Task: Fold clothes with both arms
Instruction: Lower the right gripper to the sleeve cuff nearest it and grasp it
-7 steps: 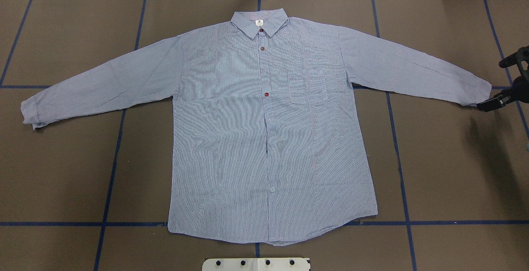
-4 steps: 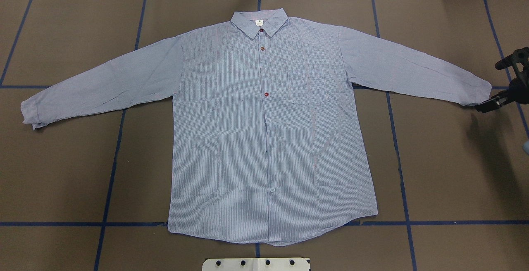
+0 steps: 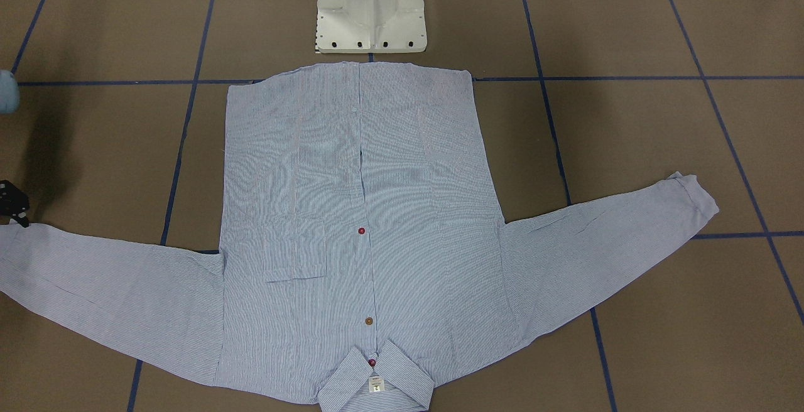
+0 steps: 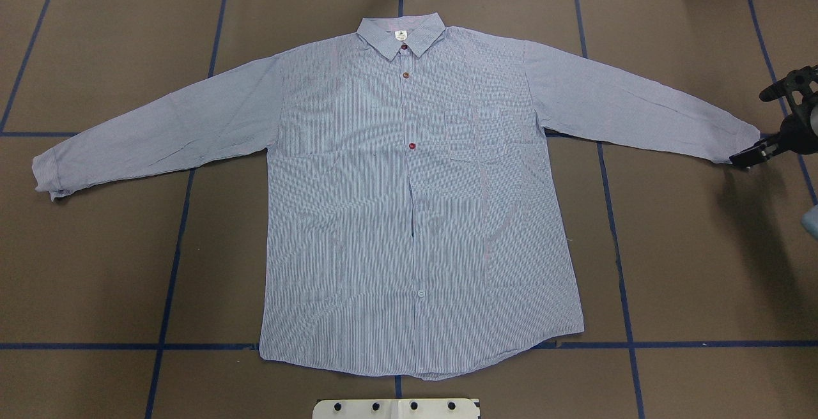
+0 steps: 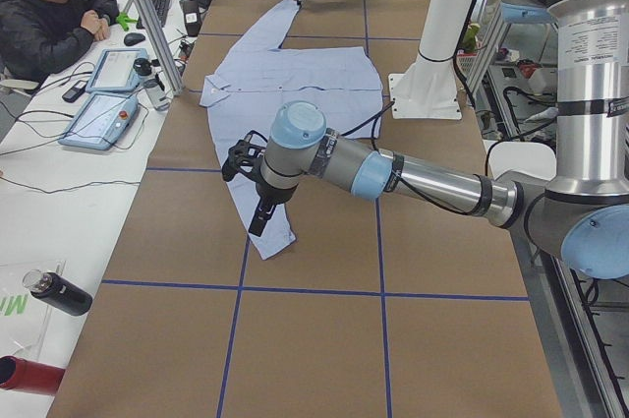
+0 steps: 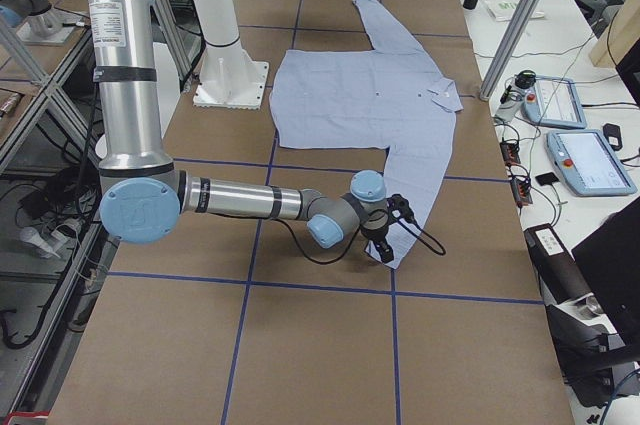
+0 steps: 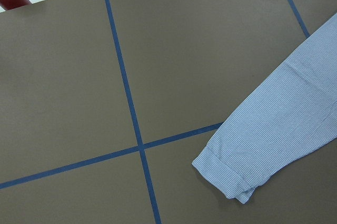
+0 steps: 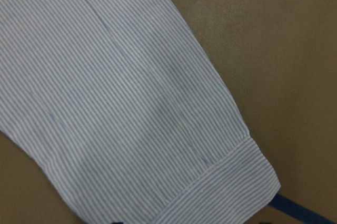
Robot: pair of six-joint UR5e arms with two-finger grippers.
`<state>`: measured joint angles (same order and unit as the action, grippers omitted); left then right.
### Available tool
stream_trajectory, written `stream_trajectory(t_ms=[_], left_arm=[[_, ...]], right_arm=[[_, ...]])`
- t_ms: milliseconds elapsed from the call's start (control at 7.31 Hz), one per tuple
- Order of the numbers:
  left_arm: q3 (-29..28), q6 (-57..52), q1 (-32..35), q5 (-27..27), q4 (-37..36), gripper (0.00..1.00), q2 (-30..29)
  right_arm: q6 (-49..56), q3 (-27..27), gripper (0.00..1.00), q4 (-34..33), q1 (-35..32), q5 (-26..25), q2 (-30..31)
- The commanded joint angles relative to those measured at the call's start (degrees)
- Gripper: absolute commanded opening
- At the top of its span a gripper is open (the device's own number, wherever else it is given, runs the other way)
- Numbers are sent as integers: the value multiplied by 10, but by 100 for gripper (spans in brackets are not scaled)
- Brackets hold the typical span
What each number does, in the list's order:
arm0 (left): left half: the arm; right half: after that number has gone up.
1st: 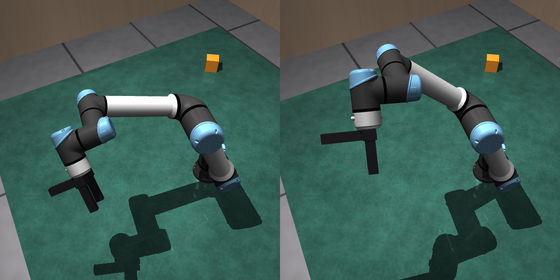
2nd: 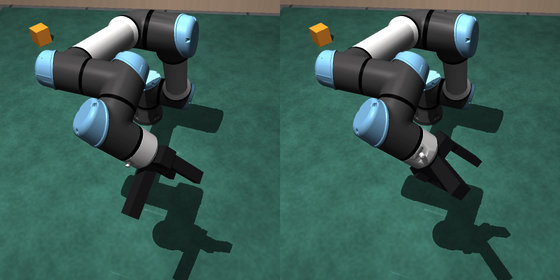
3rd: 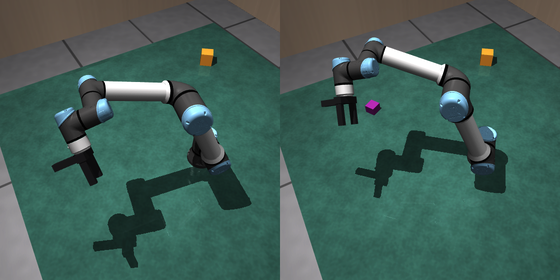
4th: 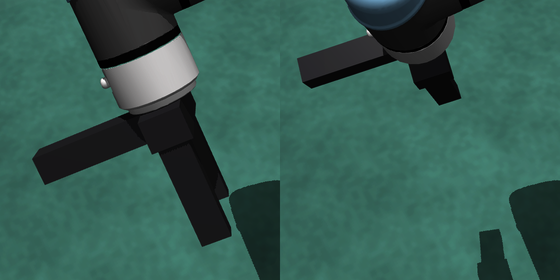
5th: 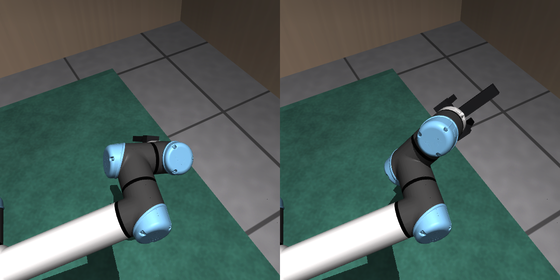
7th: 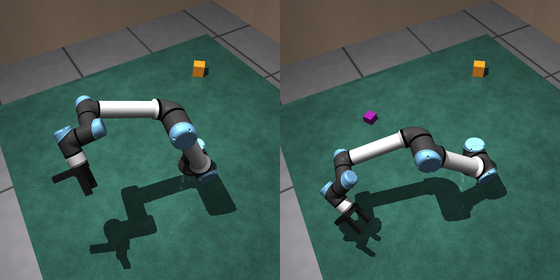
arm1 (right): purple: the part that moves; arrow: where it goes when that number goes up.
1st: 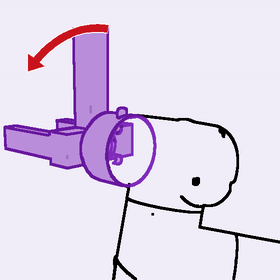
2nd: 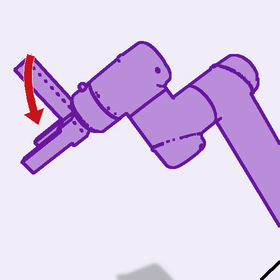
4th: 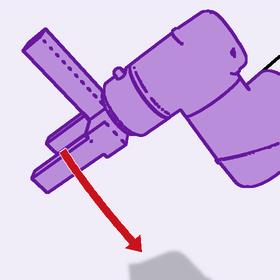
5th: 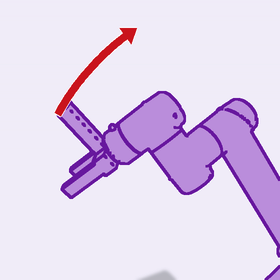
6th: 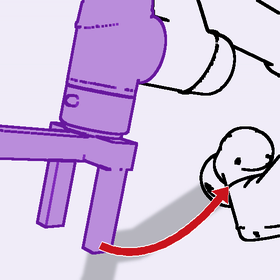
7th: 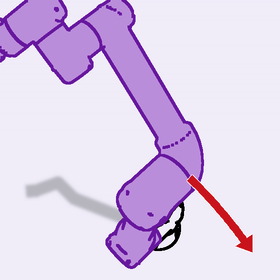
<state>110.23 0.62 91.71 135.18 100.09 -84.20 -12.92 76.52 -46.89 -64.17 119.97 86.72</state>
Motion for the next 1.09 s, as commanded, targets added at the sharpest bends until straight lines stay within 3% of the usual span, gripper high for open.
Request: stream_trajectory(t_ms=[0,957], left_arm=[[2,0,0,0,-1,100,0],[2,0,0,0,-1,100,4]], right_arm=[[1,-8,85,0,-1,-2,1],[-51,0,84,-5,-2,16,10]])
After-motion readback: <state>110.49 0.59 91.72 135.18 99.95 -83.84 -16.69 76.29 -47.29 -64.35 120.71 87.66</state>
